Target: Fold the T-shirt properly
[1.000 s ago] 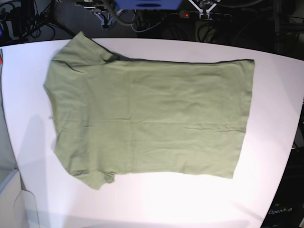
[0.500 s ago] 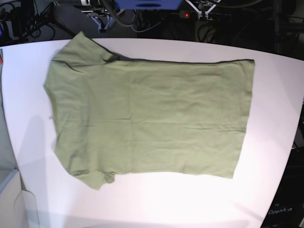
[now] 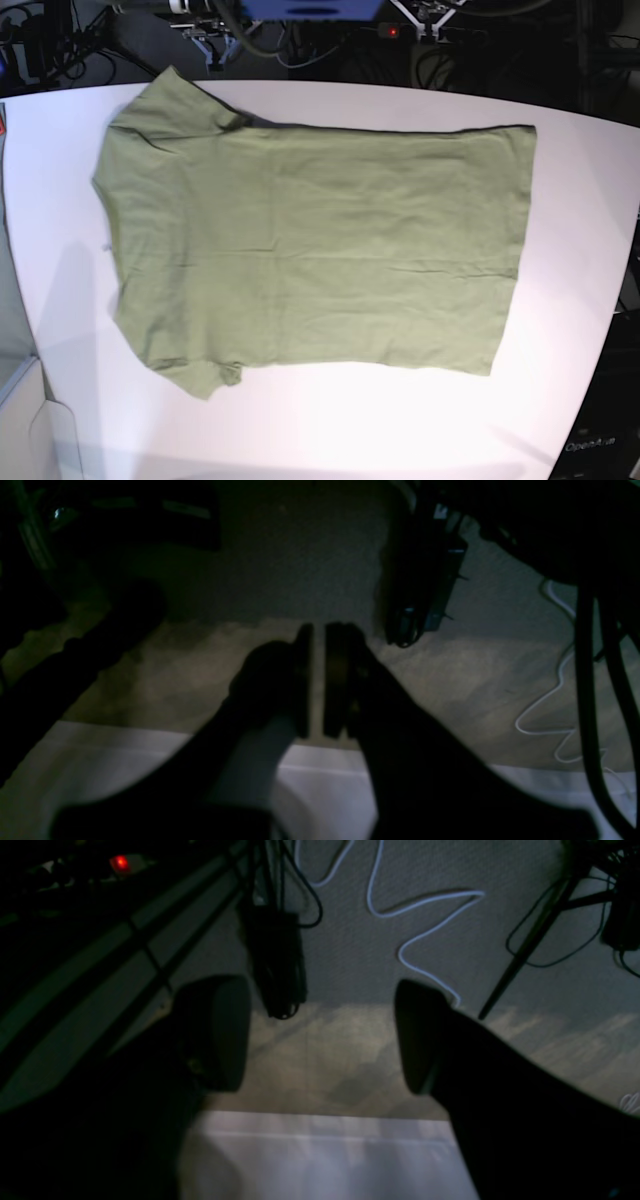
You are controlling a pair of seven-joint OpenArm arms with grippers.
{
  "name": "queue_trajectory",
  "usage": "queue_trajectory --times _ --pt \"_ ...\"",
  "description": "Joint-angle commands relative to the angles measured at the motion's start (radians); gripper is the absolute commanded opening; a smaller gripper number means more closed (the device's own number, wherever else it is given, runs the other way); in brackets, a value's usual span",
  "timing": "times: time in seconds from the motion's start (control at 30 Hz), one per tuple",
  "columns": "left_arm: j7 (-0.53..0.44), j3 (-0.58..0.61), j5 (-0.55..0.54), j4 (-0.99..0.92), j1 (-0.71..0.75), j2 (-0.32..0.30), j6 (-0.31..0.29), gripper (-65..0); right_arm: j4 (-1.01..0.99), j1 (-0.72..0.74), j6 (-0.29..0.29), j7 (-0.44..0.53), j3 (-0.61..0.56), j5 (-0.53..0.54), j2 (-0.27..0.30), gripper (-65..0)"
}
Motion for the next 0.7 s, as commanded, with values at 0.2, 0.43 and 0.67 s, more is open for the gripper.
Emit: queue_trajectory --times 0.2,0.43,0.67 --pt "0.005 0.000 0.006 0.000 0.001 -0.013 0.003 -61.7 0.001 -0.005 -0.014 -0.004 0.003 0.001 0.002 -65.0" --pt "0.005 0.000 0.006 0.000 0.001 -0.015 0.003 -61.7 -0.004 -0.016 -0.015 0.001 0.003 0.001 0.002 -64.4" --pt "0.003 -0.002 0.004 0.000 0.003 -0.013 0.003 -61.7 -0.001 -0.028 -0.015 0.002 -0.001 -0.002 0.002 -64.4"
